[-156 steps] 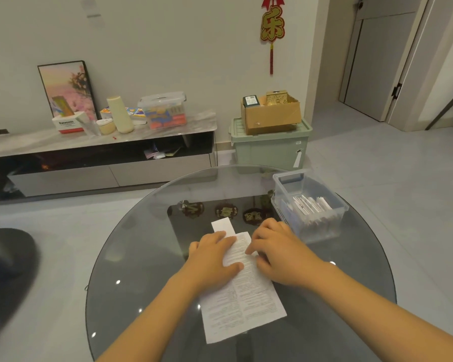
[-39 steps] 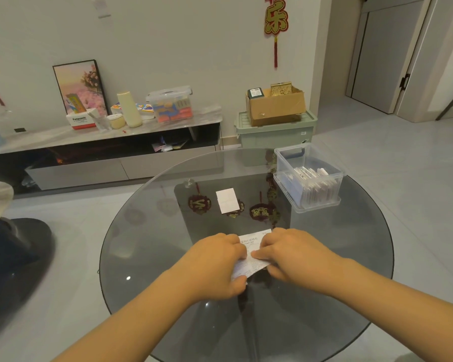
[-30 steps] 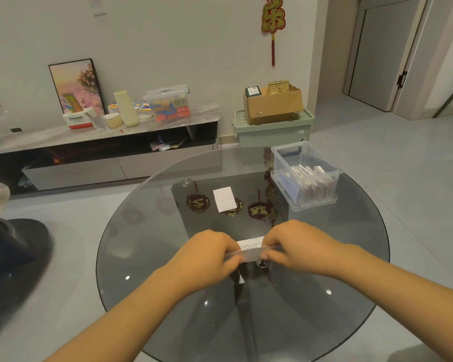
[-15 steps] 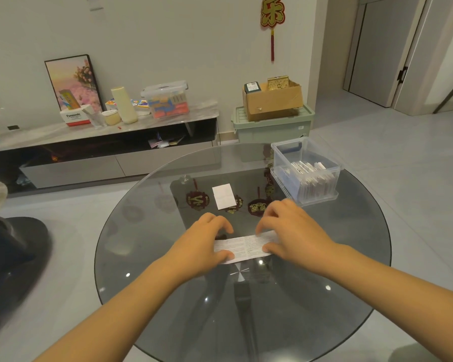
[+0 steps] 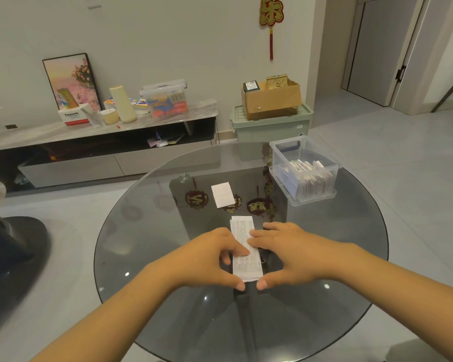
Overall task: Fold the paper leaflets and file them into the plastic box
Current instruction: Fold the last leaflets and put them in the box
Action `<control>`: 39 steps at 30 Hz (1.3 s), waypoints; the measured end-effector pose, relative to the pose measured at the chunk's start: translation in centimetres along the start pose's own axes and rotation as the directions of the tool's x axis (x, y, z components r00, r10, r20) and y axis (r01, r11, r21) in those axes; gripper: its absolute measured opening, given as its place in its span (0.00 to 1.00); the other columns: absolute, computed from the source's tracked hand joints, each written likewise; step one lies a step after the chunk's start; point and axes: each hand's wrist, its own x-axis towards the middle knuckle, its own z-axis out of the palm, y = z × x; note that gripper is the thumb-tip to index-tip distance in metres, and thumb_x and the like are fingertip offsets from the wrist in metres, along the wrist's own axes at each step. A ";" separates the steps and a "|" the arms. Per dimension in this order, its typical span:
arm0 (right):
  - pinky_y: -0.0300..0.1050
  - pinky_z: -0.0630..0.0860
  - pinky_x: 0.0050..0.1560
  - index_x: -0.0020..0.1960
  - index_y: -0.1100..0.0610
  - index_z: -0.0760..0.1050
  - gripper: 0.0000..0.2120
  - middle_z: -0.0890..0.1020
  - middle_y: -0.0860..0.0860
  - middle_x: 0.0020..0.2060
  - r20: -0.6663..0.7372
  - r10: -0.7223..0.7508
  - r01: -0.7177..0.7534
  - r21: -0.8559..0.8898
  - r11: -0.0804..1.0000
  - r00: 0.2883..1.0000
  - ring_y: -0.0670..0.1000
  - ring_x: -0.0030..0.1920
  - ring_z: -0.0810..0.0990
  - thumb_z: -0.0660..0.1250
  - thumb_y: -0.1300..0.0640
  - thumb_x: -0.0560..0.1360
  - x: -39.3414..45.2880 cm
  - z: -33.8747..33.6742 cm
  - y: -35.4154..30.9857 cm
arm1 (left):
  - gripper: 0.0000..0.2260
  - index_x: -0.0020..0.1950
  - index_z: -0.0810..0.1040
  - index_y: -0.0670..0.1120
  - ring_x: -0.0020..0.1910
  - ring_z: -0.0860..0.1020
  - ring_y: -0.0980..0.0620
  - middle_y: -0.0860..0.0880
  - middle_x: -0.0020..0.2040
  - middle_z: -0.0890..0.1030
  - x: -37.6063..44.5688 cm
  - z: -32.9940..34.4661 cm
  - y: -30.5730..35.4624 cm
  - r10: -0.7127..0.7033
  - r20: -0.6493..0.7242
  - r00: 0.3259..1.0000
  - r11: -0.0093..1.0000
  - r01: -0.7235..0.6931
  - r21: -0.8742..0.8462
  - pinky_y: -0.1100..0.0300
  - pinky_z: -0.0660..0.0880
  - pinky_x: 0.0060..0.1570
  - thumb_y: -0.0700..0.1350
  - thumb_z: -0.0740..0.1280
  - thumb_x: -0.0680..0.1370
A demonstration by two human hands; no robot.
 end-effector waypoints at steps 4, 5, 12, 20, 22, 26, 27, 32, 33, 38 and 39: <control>0.49 0.50 0.74 0.75 0.47 0.57 0.37 0.58 0.46 0.75 -0.049 -0.026 0.027 0.010 1.000 0.998 0.52 0.76 0.47 0.63 0.33 0.71 0.2 0.4 0.2 | 0.21 0.64 0.76 0.55 0.49 0.74 0.58 0.58 0.55 0.71 0.1 0.3 0.1 0.053 -0.060 0.997 0.995 -0.048 0.083 0.66 0.74 0.49 0.55 0.72 0.71; 0.49 0.51 0.74 0.73 0.46 0.61 0.35 0.62 0.45 0.73 -0.072 -0.037 0.039 0.028 0.999 0.997 0.52 0.76 0.48 0.63 0.33 0.71 0.3 0.6 0.2 | 0.19 0.63 0.77 0.55 0.49 0.74 0.59 0.58 0.54 0.72 0.1 0.3 0.1 0.065 -0.070 0.995 0.995 -0.060 0.076 0.66 0.73 0.48 0.54 0.71 0.72; 0.42 0.63 0.66 0.52 0.48 0.78 0.12 0.80 0.47 0.55 -0.229 -0.104 0.124 0.075 0.989 0.968 0.45 0.67 0.66 0.59 0.44 0.78 0.0 0.5 -0.1 | 0.09 0.51 0.83 0.58 0.58 0.67 0.66 0.62 0.56 0.74 0.0 0.2 -0.5 0.085 -0.099 0.991 0.995 -0.089 -0.036 0.72 0.64 0.53 0.58 0.66 0.75; 0.48 0.69 0.37 0.48 0.52 0.65 0.08 0.78 0.52 0.37 -0.364 0.055 0.035 0.236 0.971 0.930 0.53 0.36 0.73 0.52 0.50 0.81 0.8 0.3 -0.6 | 0.13 0.51 0.78 0.49 0.44 0.77 0.54 0.52 0.46 0.80 0.9 0.9 0.3 -0.009 -0.208 0.978 0.998 -0.005 -0.066 0.51 0.75 0.48 0.57 0.69 0.73; 0.49 0.73 0.39 0.53 0.51 0.66 0.08 0.79 0.51 0.40 -0.373 0.083 0.034 0.296 0.955 0.924 0.51 0.38 0.75 0.55 0.48 0.80 1.1 0.2 -0.7 | 0.07 0.49 0.77 0.50 0.42 0.77 0.55 0.53 0.43 0.80 1.3 1.2 0.6 -0.035 -0.301 0.953 0.995 0.004 -0.104 0.52 0.76 0.46 0.52 0.68 0.75; 0.51 0.77 0.46 0.65 0.49 0.61 0.20 0.79 0.51 0.51 -0.362 0.149 -0.024 0.328 0.944 0.920 0.52 0.47 0.78 0.62 0.47 0.77 1.8 0.7 -0.7 | 0.10 0.55 0.74 0.51 0.43 0.78 0.56 0.53 0.45 0.79 2.2 1.4 0.6 -0.147 -0.391 0.909 0.980 0.081 -0.179 0.61 0.76 0.43 0.49 0.69 0.75; 0.50 0.77 0.48 0.67 0.49 0.60 0.22 0.79 0.52 0.53 -0.370 0.173 -0.053 0.314 0.948 0.912 0.52 0.50 0.77 0.64 0.47 0.76 2.0 0.9 -0.7 | 0.12 0.56 0.73 0.51 0.43 0.78 0.56 0.53 0.46 0.79 2.4 1.4 0.4 -0.171 -0.396 0.902 0.975 0.098 -0.199 0.63 0.76 0.43 0.48 0.70 0.74; 0.45 0.73 0.54 0.71 0.51 0.59 0.29 0.77 0.50 0.55 -0.441 0.295 -0.172 0.298 0.939 0.848 0.51 0.56 0.73 0.65 0.46 0.75 2.6 1.8 -0.9 | 0.21 0.65 0.69 0.51 0.50 0.74 0.54 0.51 0.57 0.74 3.4 1.6 0.3 -0.181 -0.348 0.920 0.978 0.132 -0.162 0.67 0.73 0.44 0.47 0.70 0.74; 0.44 0.71 0.56 0.72 0.51 0.59 0.29 0.76 0.49 0.57 -0.446 0.309 -0.200 0.275 0.941 0.840 0.51 0.58 0.72 0.65 0.45 0.75 2.7 1.9 -0.8 | 0.23 0.68 0.67 0.51 0.54 0.72 0.53 0.50 0.60 0.71 3.6 1.7 0.2 -0.183 -0.329 0.926 0.980 0.144 -0.141 0.65 0.73 0.50 0.47 0.69 0.74; 0.45 0.63 0.64 0.71 0.50 0.63 0.27 0.71 0.49 0.63 -0.403 0.334 -0.274 0.201 0.941 0.852 0.51 0.65 0.64 0.62 0.41 0.76 3.1 1.9 -0.4 | 0.27 0.70 0.64 0.51 0.67 0.62 0.50 0.50 0.66 0.64 4.1 0.9 -0.4 -0.257 -0.214 0.942 0.966 0.251 -0.056 0.51 0.64 0.67 0.51 0.70 0.74; 0.45 0.63 0.64 0.70 0.50 0.64 0.26 0.71 0.49 0.62 -0.392 0.336 -0.275 0.205 0.939 0.856 0.51 0.64 0.64 0.62 0.41 0.76 3.1 1.9 -0.4 | 0.25 0.67 0.67 0.52 0.65 0.64 0.50 0.50 0.64 0.65 4.2 0.7 -0.5 -0.271 -0.206 0.940 0.963 0.260 -0.076 0.51 0.66 0.66 0.51 0.71 0.73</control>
